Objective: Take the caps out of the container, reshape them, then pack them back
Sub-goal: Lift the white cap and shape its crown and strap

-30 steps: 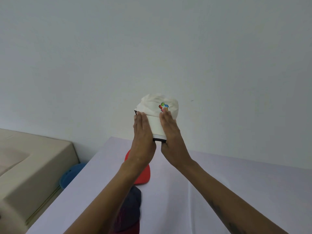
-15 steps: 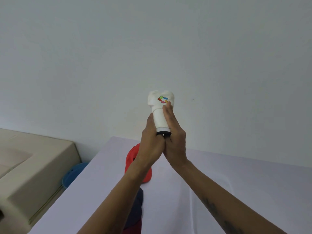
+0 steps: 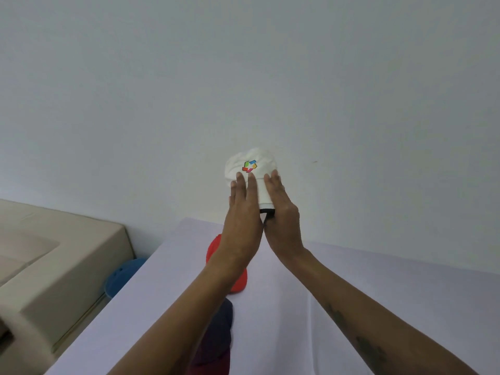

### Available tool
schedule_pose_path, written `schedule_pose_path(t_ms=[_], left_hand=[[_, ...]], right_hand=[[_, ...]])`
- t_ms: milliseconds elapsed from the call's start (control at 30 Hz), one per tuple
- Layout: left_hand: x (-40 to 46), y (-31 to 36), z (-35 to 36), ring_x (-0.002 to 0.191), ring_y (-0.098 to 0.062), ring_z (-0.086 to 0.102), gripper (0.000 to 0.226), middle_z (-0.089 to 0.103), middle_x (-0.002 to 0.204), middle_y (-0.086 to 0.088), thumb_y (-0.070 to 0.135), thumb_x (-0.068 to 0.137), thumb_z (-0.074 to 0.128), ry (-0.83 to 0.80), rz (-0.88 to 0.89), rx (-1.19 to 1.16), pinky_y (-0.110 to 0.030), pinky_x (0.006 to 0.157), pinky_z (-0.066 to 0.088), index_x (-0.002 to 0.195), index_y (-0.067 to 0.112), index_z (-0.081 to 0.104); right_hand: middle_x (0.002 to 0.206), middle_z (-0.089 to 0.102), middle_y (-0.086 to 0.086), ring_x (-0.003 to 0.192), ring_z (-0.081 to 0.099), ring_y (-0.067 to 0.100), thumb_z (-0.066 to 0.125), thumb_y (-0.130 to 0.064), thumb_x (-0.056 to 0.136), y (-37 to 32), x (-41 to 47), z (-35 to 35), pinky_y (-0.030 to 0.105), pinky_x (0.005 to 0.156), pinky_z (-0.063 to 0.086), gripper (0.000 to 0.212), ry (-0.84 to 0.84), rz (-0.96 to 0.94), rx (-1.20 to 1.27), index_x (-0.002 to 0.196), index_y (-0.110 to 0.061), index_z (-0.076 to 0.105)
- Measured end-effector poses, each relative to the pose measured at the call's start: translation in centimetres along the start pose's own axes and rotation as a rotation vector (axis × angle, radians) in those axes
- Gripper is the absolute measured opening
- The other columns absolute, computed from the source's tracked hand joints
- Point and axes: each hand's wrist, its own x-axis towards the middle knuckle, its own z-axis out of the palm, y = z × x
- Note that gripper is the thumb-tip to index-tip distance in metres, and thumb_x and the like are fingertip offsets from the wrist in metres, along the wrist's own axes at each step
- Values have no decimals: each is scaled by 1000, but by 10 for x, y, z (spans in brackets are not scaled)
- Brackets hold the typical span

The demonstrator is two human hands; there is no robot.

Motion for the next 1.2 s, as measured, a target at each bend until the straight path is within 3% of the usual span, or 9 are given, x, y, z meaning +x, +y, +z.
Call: schedule_pose_path(t_ms=[100,233,400,600,700,800,900,967,1200], left_hand=[[-9,0,3,149,-21,-8,60,-7,161,-6,16,102,30,32,31,-120,-39,122,9,152,14,-3],[-12,-16,4,149,-24,-9,66,-6,161,-6,2,98,37,25,93,-75,-43,122,10,151,12,-1],[0,-25,-15,148,-28,-9,72,-5,161,-10,-13,90,35,-8,159,86,-45,121,3,152,10,5],[6,5,-1,147,-33,13,65,16,157,-18,-2,88,54,85,255,218,-44,119,9,147,4,29],[-1,18,6,133,-30,45,46,48,142,-16,9,87,54,209,235,80,-46,109,38,132,0,54],[-12,25,6,139,-21,38,64,43,146,-8,41,93,21,217,139,21,-34,114,32,136,3,50],[-13,-6,7,136,-26,31,46,46,144,-15,14,93,37,103,278,50,-46,109,38,135,1,50],[-7,-24,2,139,-22,17,59,38,149,-13,18,87,19,-2,361,120,-42,116,22,139,3,44],[9,3,-9,143,-29,28,56,36,151,-14,1,87,43,24,410,308,-48,116,13,142,4,39]], right_hand=[[136,56,0,126,52,11,44,10,93,-20,-13,-3,36,105,45,51,-18,244,286,138,-16,46],[143,41,-7,128,44,-6,48,6,90,-24,-22,-3,24,108,41,57,-2,167,280,145,-3,33],[154,23,21,145,20,33,48,-1,81,5,7,-14,39,116,28,71,-117,152,37,147,0,21],[149,40,14,139,37,25,54,1,91,-2,4,-9,37,115,30,54,-33,199,68,142,-4,39],[120,68,10,112,64,20,48,-22,100,-32,3,-20,29,88,55,34,128,327,283,127,-4,57],[100,75,5,95,71,15,44,-17,101,-40,-7,-16,20,71,56,28,127,379,372,118,-5,62],[129,62,10,123,57,22,50,-6,96,-23,-11,-11,31,101,47,32,113,234,39,128,-7,57],[149,39,11,140,35,24,53,11,86,2,-9,-11,34,115,29,60,-78,202,-6,142,-5,38],[149,40,16,141,33,26,54,-16,91,27,4,-17,46,117,26,56,56,155,-42,142,1,37]])
